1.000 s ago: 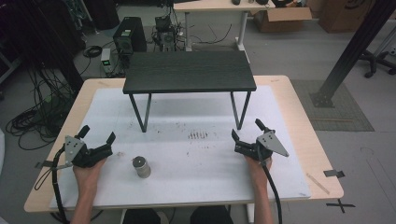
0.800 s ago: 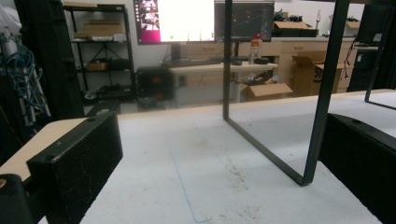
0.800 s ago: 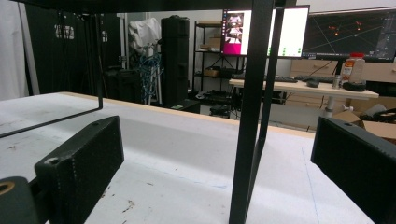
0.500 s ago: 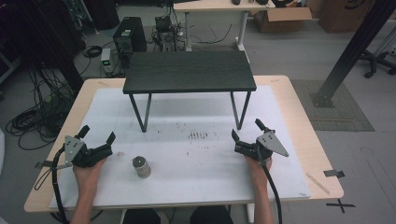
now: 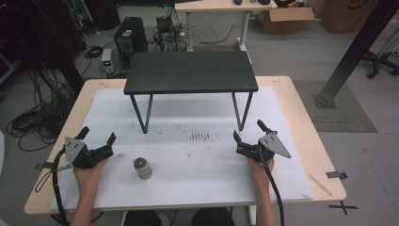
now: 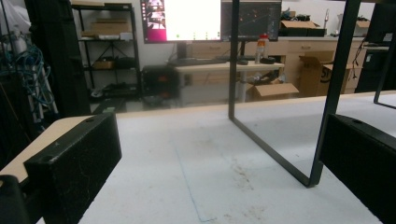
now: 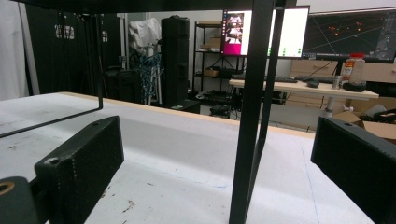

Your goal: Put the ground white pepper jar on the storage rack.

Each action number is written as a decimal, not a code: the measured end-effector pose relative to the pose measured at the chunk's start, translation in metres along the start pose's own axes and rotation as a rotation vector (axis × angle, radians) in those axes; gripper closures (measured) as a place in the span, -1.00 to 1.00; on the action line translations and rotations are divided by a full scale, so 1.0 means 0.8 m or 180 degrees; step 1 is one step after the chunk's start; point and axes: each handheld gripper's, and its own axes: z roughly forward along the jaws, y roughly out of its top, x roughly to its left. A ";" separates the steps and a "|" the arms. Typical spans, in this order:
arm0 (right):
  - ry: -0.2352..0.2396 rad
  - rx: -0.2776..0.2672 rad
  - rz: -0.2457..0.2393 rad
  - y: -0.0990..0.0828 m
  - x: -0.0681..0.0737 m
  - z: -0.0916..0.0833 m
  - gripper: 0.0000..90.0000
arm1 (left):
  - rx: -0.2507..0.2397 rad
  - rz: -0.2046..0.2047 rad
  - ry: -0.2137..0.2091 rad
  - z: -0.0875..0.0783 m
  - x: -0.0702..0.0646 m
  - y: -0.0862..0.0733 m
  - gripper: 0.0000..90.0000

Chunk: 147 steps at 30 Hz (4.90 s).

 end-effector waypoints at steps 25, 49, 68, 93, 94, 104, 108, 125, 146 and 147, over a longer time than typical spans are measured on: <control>0.0008 0.0000 -0.0003 0.000 0.000 0.000 -0.95 | -0.0114 -0.0104 -0.0942 -0.028 0.020 0.053 -0.99; 0.0019 0.0001 -0.0015 0.000 0.000 0.000 -0.95 | 0.0135 0.0258 -0.2435 -0.054 -0.024 0.075 -0.99; 0.0024 0.0001 -0.0024 0.000 0.001 0.000 -0.95 | 0.0820 0.0478 -0.2649 -0.040 -0.082 0.040 -0.97; 0.0028 0.0004 -0.0021 0.000 0.001 0.000 -0.95 | 0.1100 0.0486 -0.2441 -0.032 -0.099 0.019 -0.32; 0.0028 0.0004 -0.0021 0.000 0.001 0.000 -0.95 | 0.1104 0.0474 -0.2438 -0.032 -0.099 0.018 -0.32; 0.0028 0.0003 -0.0021 0.000 0.001 0.000 -0.95 | 0.1087 0.0418 -0.2444 -0.034 -0.096 0.014 -0.09; 0.0028 0.0005 -0.0022 0.000 0.001 0.000 -0.95 | 0.1102 0.0400 -0.2443 -0.034 -0.096 0.014 -0.09; 0.0032 0.0006 -0.0013 0.000 0.000 0.001 -0.95 | 0.1097 0.0398 -0.2422 -0.035 -0.098 0.014 0.09; 0.0031 0.0005 -0.0012 0.000 0.000 0.000 -0.95 | 0.1079 0.0429 -0.2387 -0.037 -0.105 0.023 0.09; 0.0031 0.0005 -0.0012 0.000 0.000 0.000 -0.95 | 0.1078 0.0424 -0.2388 -0.037 -0.105 0.025 0.09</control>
